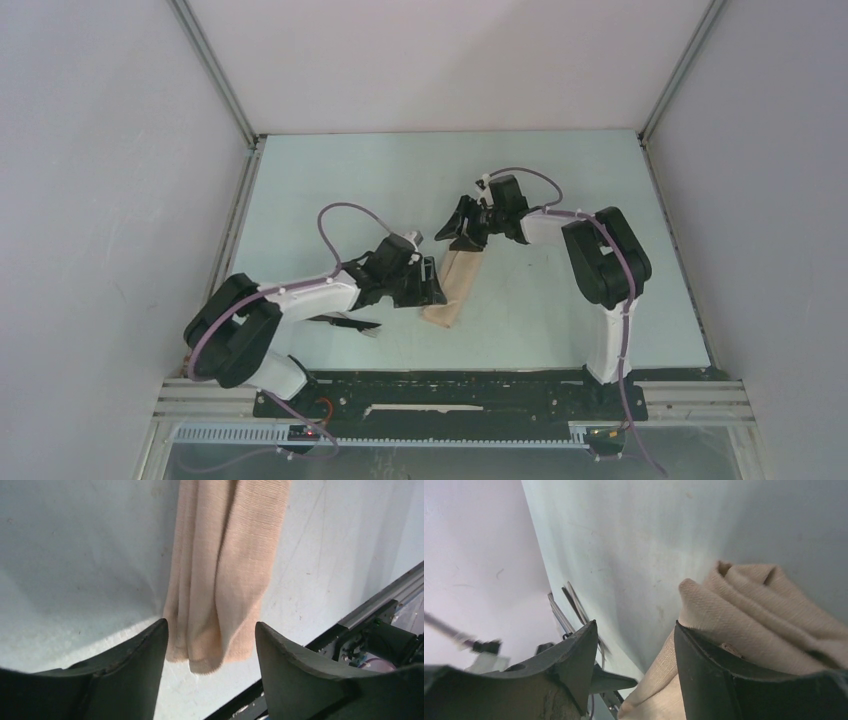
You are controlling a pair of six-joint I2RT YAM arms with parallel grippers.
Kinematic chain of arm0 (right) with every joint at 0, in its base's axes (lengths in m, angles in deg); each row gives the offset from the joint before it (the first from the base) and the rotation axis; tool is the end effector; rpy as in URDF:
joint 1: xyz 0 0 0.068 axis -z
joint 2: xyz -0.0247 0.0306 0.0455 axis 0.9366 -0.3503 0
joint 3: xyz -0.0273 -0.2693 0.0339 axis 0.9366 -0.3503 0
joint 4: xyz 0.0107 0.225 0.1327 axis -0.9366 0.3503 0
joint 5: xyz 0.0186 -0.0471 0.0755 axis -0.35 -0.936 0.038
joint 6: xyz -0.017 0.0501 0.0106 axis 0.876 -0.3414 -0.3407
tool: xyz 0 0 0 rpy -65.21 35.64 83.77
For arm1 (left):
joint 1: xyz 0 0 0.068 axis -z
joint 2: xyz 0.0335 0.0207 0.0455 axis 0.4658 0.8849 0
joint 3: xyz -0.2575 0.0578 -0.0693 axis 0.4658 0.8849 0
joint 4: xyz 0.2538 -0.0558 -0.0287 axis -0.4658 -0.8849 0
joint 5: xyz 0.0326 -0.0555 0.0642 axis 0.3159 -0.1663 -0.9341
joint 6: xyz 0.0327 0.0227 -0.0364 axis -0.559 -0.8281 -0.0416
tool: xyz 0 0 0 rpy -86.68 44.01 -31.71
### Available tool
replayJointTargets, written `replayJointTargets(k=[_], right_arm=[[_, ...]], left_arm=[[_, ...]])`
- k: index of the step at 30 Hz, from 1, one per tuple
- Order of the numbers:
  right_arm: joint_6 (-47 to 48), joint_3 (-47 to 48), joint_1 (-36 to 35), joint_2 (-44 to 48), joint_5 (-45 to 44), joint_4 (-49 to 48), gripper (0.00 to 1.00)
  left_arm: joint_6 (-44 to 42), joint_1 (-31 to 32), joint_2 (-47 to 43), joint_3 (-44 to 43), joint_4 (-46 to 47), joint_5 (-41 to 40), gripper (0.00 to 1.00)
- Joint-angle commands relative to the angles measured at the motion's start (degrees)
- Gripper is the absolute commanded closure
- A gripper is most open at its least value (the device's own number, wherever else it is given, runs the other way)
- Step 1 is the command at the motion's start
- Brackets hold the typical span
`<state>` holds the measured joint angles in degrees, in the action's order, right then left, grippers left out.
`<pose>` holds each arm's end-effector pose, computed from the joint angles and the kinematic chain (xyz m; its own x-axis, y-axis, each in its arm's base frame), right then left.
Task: Fold the napkin into a case and place the utensils inside
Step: Move the 2/3-rectangle-folded napkin to the center of the board.
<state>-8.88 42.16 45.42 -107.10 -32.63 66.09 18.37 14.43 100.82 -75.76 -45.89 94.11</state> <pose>0.3700 0.1890 0.1456 -0.9569 0.1861 -0.2230 -0.0753 0.5828 0.8091 0.2063 -0.1960 0.1611 -0.9275 -0.0723 -0.3668 0.1519 0.8235 -0.5466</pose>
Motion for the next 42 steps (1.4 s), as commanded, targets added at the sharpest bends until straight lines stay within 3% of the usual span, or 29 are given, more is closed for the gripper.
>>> replayJointTargets(k=[1,9,15,18,23,28,33,37,40,42], right_arm=[[-1.62,-0.11,0.25,-2.84,0.61,-7.15,0.35],[-1.32,0.45,0.69,-0.50,3.50,-5.91,0.35],[5.21,5.39,0.92,6.25,4.32,9.29,0.32],[8.10,5.40,2.02,10.54,4.14,15.01,0.31],[10.93,0.12,5.37,15.05,3.02,19.93,0.30],[13.93,-8.81,9.73,19.57,-1.24,21.47,0.30],[18.98,-12.86,12.28,20.90,-5.05,24.07,0.31],[23.18,-13.18,10.81,22.38,-10.24,27.16,0.31],[25.09,-13.13,9.10,24.91,-12.45,27.49,0.31],[26.10,-12.89,7.65,26.11,-14.05,27.12,0.31]], left_arm=[[-1.84,-0.25,-5.84,-2.82,-5.51,-2.57,0.27],[-4.44,-1.00,2.02,-8.61,-8.47,-3.83,0.18],[-2.41,-0.99,6.24,-5.80,-4.23,-2.93,0.26],[-1.06,-1.02,6.26,-3.52,-1.96,-2.20,0.39],[3.85,-0.52,5.38,1.66,6.31,2.36,0.53],[13.75,3.13,6.13,5.47,17.36,4.83,0.56],[28.27,10.73,13.44,5.17,34.54,7.56,0.59],[33.03,15.45,15.60,2.60,37.77,4.18,0.53],[32.01,15.42,10.50,5.79,35.37,0.13,0.35],[29.81,14.93,6.12,8.11,31.77,-1.28,0.30]])
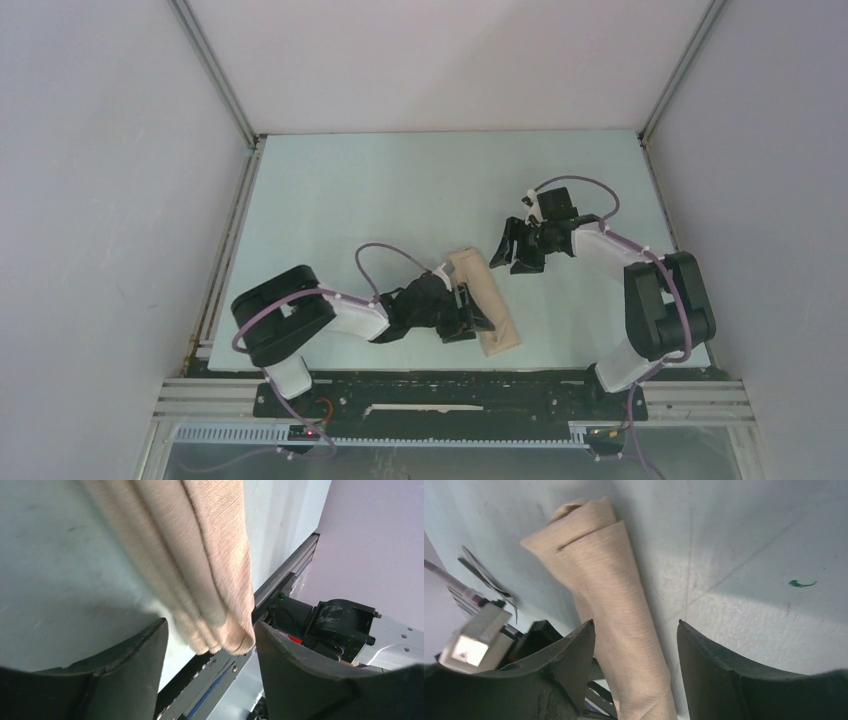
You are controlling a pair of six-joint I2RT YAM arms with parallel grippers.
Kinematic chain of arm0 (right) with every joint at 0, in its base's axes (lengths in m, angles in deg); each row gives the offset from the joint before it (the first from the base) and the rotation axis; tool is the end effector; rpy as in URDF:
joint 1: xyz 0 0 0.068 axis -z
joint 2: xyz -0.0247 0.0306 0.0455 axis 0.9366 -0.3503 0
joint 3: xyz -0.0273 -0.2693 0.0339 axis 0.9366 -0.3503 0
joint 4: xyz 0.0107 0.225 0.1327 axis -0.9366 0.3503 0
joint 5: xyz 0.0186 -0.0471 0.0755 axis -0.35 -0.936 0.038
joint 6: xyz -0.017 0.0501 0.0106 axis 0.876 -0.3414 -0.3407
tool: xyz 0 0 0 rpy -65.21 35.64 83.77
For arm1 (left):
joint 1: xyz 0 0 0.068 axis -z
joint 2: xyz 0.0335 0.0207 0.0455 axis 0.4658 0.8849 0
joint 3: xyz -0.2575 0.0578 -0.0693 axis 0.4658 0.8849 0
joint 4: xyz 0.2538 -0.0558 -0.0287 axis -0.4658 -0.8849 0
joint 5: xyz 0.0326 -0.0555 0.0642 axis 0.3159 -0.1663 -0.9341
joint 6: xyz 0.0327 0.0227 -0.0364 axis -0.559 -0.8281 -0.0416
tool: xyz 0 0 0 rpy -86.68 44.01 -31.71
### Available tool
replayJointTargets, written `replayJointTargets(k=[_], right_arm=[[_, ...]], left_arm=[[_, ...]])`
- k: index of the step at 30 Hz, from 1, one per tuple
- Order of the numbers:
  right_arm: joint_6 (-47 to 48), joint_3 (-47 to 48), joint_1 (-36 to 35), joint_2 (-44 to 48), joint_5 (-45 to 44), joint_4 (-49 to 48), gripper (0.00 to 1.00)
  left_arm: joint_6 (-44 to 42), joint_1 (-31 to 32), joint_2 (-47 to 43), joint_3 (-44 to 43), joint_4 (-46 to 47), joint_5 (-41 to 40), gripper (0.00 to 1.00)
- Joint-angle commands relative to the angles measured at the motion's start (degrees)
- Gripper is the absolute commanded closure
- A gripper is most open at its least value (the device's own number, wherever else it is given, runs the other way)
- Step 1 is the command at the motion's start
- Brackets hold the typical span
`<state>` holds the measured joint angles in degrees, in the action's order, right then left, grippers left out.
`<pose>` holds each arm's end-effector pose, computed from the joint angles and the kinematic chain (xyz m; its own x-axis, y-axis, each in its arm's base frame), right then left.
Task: Fold the napkin into a case and place the utensils inside
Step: Move the 2/3-rectangle-folded napkin to the center of the board, then pick up the top corner of the smaller rectangle folded napkin from the center of the board.
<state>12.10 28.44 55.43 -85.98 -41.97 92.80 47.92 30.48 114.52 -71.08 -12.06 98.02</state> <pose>0.2977 0.0918 0.1737 -0.9590 0.1281 -0.2528 -0.0403 0.8215 0.5689 0.1577 -0.2718 0.1193 -0.9790 -0.1765 -0.1017 -0.0144 0.5582 -0.8296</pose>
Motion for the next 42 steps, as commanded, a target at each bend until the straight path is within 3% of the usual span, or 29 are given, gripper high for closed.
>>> replayJointTargets(k=[1,10,17,30,38,42], right_arm=[[5.64,1.25,-3.20,5.21,-5.21,0.34,0.31],[1.93,6.41,-13.47,1.86,-12.73,-4.28,0.32],[1.54,13.08,-18.79,-4.89,-20.89,-2.24,0.35],[1.02,19.37,-25.18,-10.87,-30.17,2.24,0.39],[-2.78,19.08,-25.28,-6.93,-29.37,5.96,0.36],[-4.69,15.62,-24.24,-5.01,-27.00,2.43,0.41]], left_arm=[[-0.71,-1.45,-9.94,4.70,-4.44,-5.93,0.28],[-12.29,-10.99,-40.61,13.05,-28.91,-15.91,0.20],[-16.88,-17.24,-54.27,12.89,-39.14,-19.70,0.17],[-17.53,-18.08,-55.02,15.44,-37.22,-17.45,0.17],[-17.76,-18.28,-54.54,15.42,-36.21,-17.22,0.18],[-17.80,-20.89,-49.04,13.92,-29.83,-10.99,0.24]])
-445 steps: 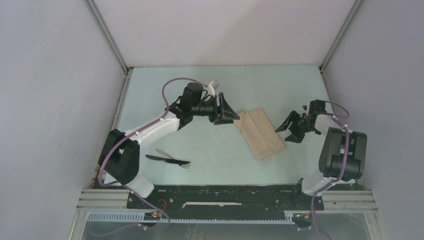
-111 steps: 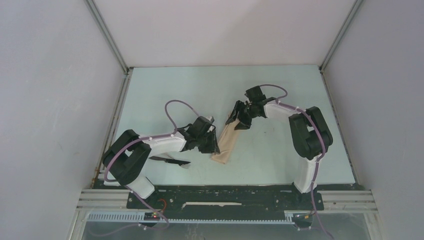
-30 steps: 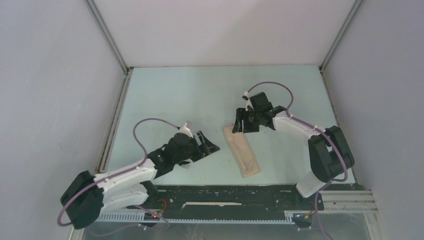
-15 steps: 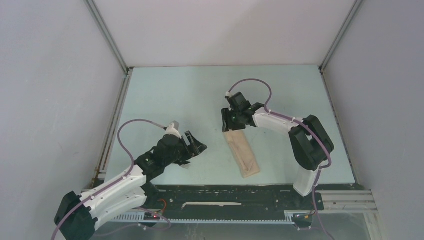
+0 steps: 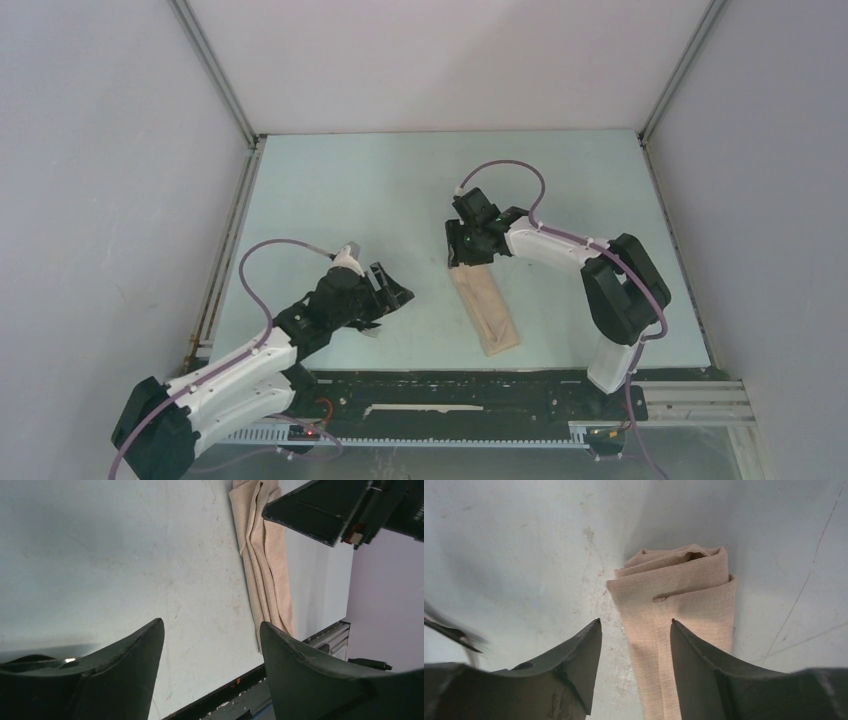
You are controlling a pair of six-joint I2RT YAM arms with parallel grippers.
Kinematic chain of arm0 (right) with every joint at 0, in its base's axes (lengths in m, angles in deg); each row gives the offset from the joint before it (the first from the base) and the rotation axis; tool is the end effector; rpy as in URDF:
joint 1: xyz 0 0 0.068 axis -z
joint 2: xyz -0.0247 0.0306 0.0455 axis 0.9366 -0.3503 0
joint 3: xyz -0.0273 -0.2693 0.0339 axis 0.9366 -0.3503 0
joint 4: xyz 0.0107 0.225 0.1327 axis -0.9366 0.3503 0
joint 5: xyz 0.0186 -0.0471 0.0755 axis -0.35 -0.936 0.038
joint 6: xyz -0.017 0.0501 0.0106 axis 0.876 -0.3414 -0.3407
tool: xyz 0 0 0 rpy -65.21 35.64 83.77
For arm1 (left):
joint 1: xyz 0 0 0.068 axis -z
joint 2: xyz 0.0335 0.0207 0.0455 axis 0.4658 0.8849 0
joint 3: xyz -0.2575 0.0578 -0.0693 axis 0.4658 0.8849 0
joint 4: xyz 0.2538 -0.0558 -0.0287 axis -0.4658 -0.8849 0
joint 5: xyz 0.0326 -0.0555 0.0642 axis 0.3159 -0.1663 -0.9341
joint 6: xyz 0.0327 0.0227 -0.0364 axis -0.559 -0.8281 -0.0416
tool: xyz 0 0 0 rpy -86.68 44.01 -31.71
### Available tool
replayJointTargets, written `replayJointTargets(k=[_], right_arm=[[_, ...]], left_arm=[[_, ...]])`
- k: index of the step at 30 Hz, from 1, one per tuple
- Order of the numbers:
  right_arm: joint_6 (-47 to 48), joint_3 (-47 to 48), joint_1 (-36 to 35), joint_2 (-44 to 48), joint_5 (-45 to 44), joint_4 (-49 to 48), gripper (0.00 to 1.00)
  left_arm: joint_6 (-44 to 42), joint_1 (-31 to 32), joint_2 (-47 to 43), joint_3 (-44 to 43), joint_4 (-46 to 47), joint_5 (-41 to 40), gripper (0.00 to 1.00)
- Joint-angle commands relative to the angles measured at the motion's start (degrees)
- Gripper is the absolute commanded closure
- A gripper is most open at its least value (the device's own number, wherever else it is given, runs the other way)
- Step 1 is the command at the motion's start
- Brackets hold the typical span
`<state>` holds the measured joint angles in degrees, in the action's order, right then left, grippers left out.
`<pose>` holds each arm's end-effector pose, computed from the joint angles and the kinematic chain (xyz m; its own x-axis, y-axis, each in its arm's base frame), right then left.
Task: Fold the napkin into a case and place the utensils inside
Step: Pick up the top corner of the smaller rectangle folded napkin from the center of the board.
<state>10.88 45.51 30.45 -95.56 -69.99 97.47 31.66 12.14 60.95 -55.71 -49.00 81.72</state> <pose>0.2903 0.2355 0.1969 -0.8747 -0.1631 -0.4564 -0.2863 0.9337 0.2151 0.1342 -0.1109 0.1908 -0.7525 -0.4614 -0.4701 -0.0115 0.7228 -0.6910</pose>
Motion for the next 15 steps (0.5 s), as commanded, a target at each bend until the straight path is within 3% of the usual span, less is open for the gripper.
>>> replayJointTargets(k=[1,8,11,15], right_arm=[[-3.84,-2.24,1.07,4.92,1.94,-3.33,0.45],[-3.36,-5.09,1.39,5.56,0.82,-5.58,0.63],[-2.34,-5.67,0.88,5.34,-0.05,-5.62,0.63],[-1.38,-5.93,0.47,4.41,-2.75,-5.46,0.56]], left_arm=[[-1.35,-3.32,6.94,-2.18,9.32,7.37,0.26],[-2.32,-5.11,27.32,-12.46,17.71,18.98,0.43],[-2.64,-5.27,36.00,-18.00,19.32,21.79,0.52],[-2.65,-5.35,44.03,-23.79,21.29,23.47,0.57]])
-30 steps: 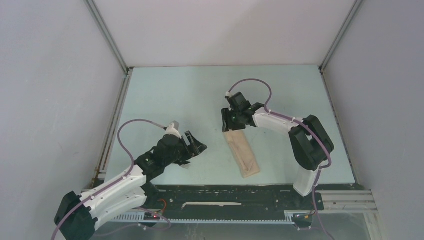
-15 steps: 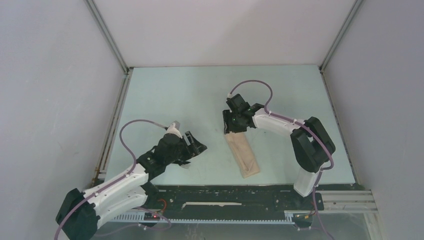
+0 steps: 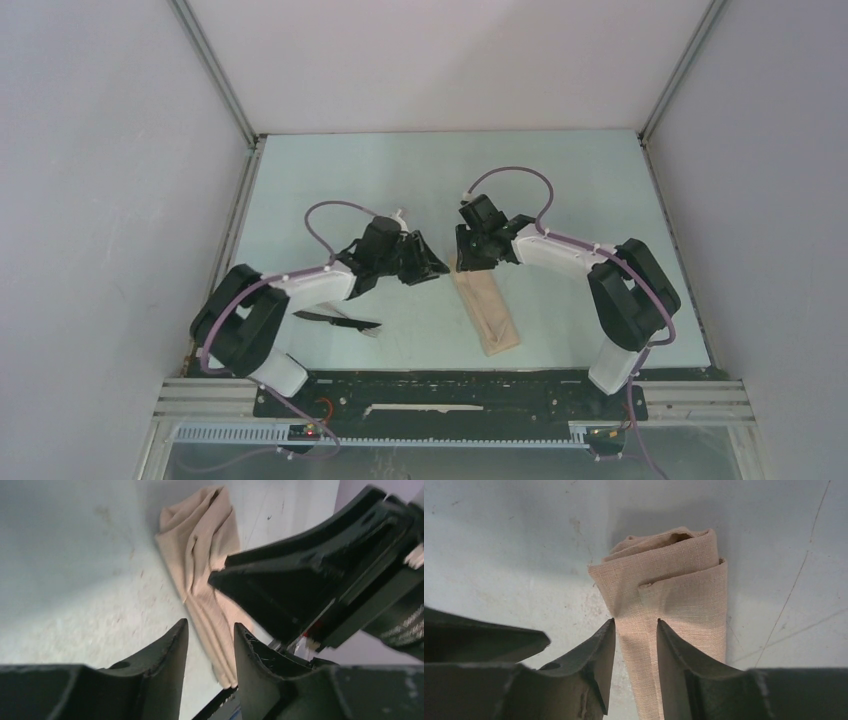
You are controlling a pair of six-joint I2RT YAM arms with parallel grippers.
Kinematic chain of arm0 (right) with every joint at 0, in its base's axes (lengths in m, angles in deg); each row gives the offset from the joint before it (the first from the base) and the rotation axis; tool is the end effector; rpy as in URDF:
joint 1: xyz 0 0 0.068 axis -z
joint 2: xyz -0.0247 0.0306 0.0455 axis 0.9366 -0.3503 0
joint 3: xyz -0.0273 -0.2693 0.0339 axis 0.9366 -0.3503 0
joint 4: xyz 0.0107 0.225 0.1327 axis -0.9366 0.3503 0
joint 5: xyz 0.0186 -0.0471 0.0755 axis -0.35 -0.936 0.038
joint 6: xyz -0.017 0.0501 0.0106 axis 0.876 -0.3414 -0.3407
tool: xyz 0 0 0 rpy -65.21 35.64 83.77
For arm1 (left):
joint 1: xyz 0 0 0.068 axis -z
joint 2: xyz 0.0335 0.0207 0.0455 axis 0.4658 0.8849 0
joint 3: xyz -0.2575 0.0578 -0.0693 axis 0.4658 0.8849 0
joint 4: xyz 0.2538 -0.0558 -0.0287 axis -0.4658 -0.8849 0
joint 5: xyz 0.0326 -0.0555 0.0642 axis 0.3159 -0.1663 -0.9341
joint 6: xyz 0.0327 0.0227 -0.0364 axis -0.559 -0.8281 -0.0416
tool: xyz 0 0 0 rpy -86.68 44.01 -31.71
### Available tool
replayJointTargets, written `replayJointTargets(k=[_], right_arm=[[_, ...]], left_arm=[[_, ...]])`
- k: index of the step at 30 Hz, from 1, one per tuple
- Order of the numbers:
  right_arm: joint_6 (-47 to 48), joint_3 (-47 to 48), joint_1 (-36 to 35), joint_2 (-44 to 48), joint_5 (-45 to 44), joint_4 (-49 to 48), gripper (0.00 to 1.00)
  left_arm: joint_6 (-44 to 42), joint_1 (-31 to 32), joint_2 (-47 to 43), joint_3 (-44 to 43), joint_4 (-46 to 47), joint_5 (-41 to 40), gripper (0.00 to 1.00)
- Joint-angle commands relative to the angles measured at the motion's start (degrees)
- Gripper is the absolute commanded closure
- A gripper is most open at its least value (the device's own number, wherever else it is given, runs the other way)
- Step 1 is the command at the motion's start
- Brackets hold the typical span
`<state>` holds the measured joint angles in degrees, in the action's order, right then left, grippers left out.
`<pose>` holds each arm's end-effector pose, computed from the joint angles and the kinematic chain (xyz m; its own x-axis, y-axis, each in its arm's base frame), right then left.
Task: Fold the napkin into a case and place the utensils inside
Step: Pick up the top corner of the smaller rectangle folded napkin from the center of the board.
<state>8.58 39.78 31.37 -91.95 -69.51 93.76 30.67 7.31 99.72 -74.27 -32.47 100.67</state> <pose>0.2807 0.2206 0.1928 -0.8790 -0.1047 -0.4653 -0.2441 0.9368 0.2505 0.2352 -0.1780 0.1777 -0.8918 -0.3387 -0.3000 0.0101 0.6480 -0.7616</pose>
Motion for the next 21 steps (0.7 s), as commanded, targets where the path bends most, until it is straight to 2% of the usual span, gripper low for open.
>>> replayJointTargets(k=[1,9,17,21], right_arm=[[1.13,-0.33,-0.48,0.52,-3.22,-1.96,0.55],[2.15,-1.29,-0.62,-0.90,-3.01,-4.40,0.59],[2.04,-1.68,-0.88,-2.95,-3.45,-5.42,0.57],[2.64,-1.65,-1.24,-3.39,-4.84,-5.78,0.61]], left_arm=[[-1.80,-0.53,6.85,-6.25,4.88,4.52,0.59],[-2.43,-0.62,13.95,-9.46,5.40,3.69,0.70],[-4.34,-0.96,16.74,-10.28,4.92,2.10,0.73],[-4.59,-1.04,19.27,-11.22,5.34,2.17,0.75]])
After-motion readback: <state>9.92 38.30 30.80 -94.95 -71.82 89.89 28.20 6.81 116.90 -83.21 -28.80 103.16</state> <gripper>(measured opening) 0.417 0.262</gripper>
